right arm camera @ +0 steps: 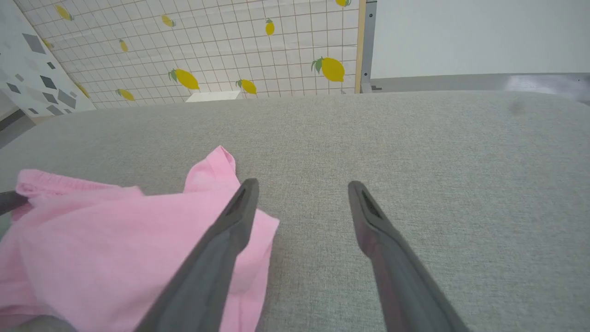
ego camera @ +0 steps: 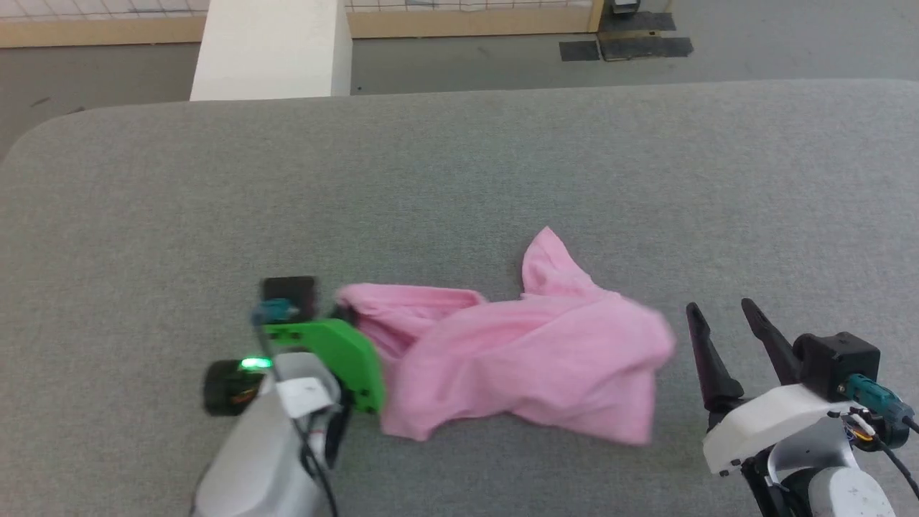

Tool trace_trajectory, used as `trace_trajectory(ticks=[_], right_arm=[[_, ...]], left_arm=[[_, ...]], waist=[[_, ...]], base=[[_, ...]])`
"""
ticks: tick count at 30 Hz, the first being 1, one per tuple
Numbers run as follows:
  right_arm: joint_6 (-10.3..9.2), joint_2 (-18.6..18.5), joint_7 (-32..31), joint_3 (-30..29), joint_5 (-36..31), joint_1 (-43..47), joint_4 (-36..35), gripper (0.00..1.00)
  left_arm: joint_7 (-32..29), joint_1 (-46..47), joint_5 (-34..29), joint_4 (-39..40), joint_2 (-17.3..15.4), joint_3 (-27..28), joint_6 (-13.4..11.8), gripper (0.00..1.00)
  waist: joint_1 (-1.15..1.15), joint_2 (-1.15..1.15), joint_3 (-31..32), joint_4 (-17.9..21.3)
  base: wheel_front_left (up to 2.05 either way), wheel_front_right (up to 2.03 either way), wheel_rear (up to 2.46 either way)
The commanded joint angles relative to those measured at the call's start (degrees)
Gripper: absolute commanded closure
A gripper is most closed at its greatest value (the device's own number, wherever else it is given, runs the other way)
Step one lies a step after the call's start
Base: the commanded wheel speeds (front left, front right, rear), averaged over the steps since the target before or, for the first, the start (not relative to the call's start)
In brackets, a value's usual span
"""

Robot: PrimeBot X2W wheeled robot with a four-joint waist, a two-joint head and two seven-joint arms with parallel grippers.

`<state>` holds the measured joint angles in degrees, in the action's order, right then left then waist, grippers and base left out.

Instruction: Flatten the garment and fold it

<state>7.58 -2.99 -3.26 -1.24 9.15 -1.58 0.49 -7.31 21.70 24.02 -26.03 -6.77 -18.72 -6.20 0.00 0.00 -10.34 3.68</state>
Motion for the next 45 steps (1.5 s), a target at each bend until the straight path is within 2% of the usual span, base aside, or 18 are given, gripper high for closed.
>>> trace_trajectory(ticks=[1,5,6,7,8,12,15,18,25,30,31,32,34,39,42,43,45], right_arm=[[-0.09,0.11,0.08,0.25,-0.20,-1.04,0.00,0.00],[-0.09,0.11,-0.47,1.11,-0.11,-1.01,0.20,0.00],[-0.09,0.11,-0.66,1.32,-0.09,-0.93,0.26,0.00],[-0.09,0.11,-0.88,1.57,-0.06,-0.83,0.32,0.00],[-0.09,0.11,-1.07,1.81,-0.02,-0.73,0.39,0.00],[-0.09,0.11,-2.81,4.32,0.19,0.07,0.39,0.00],[-0.09,0.00,-4.50,7.13,0.79,0.65,0.24,0.00],[-0.09,-0.08,-5.79,9.31,2.77,0.81,0.23,0.00],[-0.09,0.02,-11.29,11.68,10.34,-2.64,2.91,0.00],[-0.09,0.08,-13.56,11.94,13.65,-7.39,6.36,0.00],[-0.09,0.09,-13.71,12.11,14.33,-8.27,7.09,0.40],[-0.09,0.09,-13.76,12.40,14.49,-8.95,7.52,0.64],[-0.09,0.10,-13.45,13.03,15.29,-10.14,8.02,1.00],[-0.09,-0.51,-12.99,12.11,15.10,-10.46,6.71,1.00],[-0.09,-2.51,-13.12,7.55,12.59,-9.50,3.88,1.00],[-0.09,-5.35,-16.13,-6.49,3.40,-7.46,-1.86,1.00],[-0.09,-5.59,-17.45,-11.97,-0.56,-7.08,-3.15,1.00]], left_arm=[[1.81,0.19,1.75,-0.93,-1.25,3.41,-2.53,1.00],[4.04,-1.57,4.05,-2.18,-2.24,7.95,-5.44,1.00],[4.60,-2.09,4.50,-2.25,-2.31,8.64,-5.73,0.84],[5.17,-2.81,5.17,-2.18,-2.29,9.26,-5.60,0.27],[5.67,-3.44,5.81,-2.03,-2.20,9.73,-5.32,0.00],[9.20,-6.82,8.52,-0.08,-1.58,11.46,-2.94,0.00],[15.99,-9.23,9.13,3.26,-1.26,12.41,-0.21,0.00],[21.08,-10.87,7.80,6.69,-1.04,13.28,1.13,0.00],[22.28,-12.42,-1.49,19.90,1.32,17.87,3.65,0.00],[22.29,-13.22,-6.13,24.13,3.04,19.50,6.27,0.00],[22.30,-13.37,-6.64,24.23,3.27,19.67,6.55,0.00],[22.30,-13.45,-6.98,24.18,3.42,19.75,6.76,0.00],[22.30,-13.49,-7.56,23.65,3.64,19.95,7.24,0.00],[22.30,-13.47,-7.86,22.59,3.84,20.25,7.55,0.00],[22.30,-13.46,-7.26,22.14,3.87,19.95,7.26,0.00],[22.31,-13.53,-6.84,21.82,3.88,19.69,7.02,0.00],[22.31,-13.44,-6.77,21.50,3.88,19.58,7.18,0.00]], waist=[[0.00,0.00,0.39,-1.06],[0.00,0.00,0.80,-1.97],[0.00,0.00,0.92,-2.20],[0.00,0.00,1.04,-2.43],[0.00,0.00,1.20,-2.66],[0.00,0.00,1.83,-3.33],[0.00,0.00,2.03,-4.11],[0.00,0.00,1.94,-5.03],[0.00,0.00,0.32,-7.01],[0.00,0.00,-0.61,-7.88],[0.00,0.00,-0.73,-8.02],[0.00,0.00,-0.81,-8.14],[0.00,0.00,-0.90,-8.33],[0.00,0.00,-0.71,-8.41],[0.00,0.00,-0.45,-8.30],[0.00,0.00,-0.33,-7.73],[0.00,0.00,-0.36,-7.44]], base=[[0.00,0.00,0.00],[0.00,0.00,0.00],[0.00,0.00,0.00],[0.00,0.00,0.00],[0.00,0.00,0.00],[0.00,0.00,0.00],[0.00,0.00,0.00],[0.00,0.00,0.00],[0.00,0.00,0.00],[0.00,0.00,0.00],[0.00,0.00,0.00],[0.00,0.00,0.00],[0.00,0.00,0.00],[0.00,0.00,0.00],[0.00,0.00,0.00],[0.00,0.00,0.00],[0.00,0.00,0.00]])
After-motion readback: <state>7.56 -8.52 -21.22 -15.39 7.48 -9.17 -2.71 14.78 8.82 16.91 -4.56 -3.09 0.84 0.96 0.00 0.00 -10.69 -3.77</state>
